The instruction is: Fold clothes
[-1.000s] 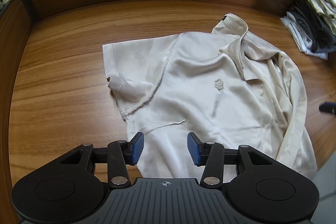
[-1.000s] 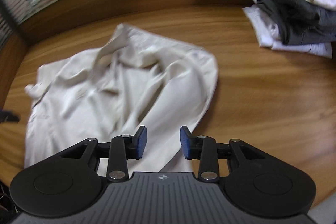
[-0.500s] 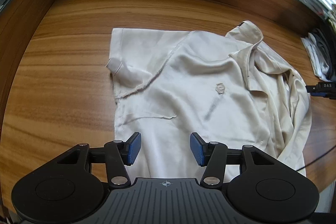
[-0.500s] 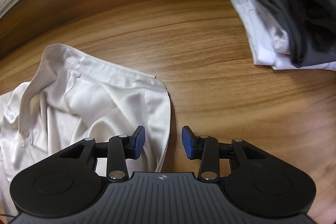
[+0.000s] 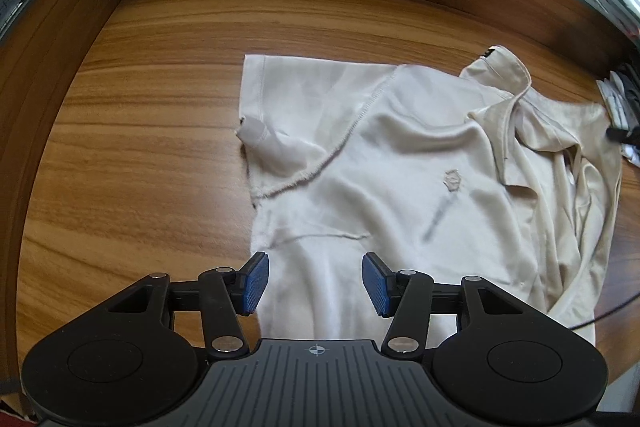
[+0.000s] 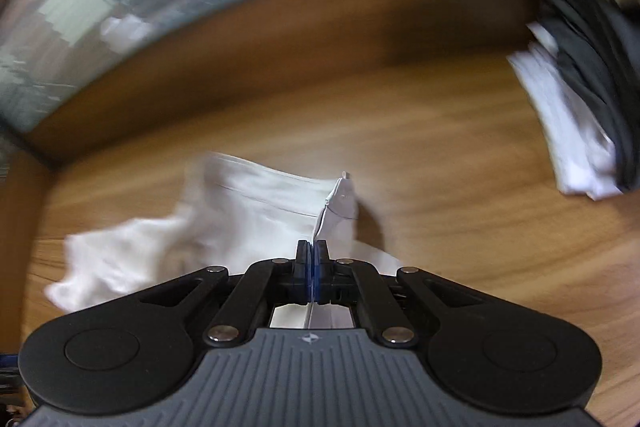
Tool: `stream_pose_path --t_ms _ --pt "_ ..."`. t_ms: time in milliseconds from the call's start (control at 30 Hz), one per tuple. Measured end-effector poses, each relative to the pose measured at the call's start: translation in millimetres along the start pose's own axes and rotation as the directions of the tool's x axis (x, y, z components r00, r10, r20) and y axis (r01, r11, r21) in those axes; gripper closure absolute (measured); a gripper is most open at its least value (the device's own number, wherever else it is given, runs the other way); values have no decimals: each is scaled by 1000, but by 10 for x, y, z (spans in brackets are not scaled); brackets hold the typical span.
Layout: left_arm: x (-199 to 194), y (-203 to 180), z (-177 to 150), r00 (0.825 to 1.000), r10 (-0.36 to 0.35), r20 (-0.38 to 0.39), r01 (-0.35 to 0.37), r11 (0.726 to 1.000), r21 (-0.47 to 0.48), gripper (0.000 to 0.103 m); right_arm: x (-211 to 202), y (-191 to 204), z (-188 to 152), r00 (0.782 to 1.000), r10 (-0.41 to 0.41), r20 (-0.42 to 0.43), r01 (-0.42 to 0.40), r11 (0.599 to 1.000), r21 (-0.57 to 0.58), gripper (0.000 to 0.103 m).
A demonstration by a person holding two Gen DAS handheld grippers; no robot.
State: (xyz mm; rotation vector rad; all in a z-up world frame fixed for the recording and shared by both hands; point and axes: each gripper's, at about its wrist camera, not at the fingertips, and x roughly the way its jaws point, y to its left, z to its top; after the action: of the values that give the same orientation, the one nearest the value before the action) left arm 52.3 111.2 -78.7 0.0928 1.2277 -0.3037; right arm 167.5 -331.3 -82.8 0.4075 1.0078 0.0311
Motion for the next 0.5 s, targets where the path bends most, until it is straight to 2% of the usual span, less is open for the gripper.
stream_pose_path --t_ms 67,233,367,500 --pt "11 52 49 1000 -1 3 1 1000 6 48 -51 266 22 999 48 23 -47 999 -24 102" --pt "31 204 185 1000 0 14 0 1000 15 48 185 959 -22 991 131 -8 -131 985 -109 102" --pt "53 331 322 1000 16 27 -16 1000 27 48 517 1393 -111 988 140 -72 -151 972 -181 102" --pt "115 456 478 999 34 36 -35 999 25 48 820 1660 -221 981 121 -149 -157 953 -257 100"
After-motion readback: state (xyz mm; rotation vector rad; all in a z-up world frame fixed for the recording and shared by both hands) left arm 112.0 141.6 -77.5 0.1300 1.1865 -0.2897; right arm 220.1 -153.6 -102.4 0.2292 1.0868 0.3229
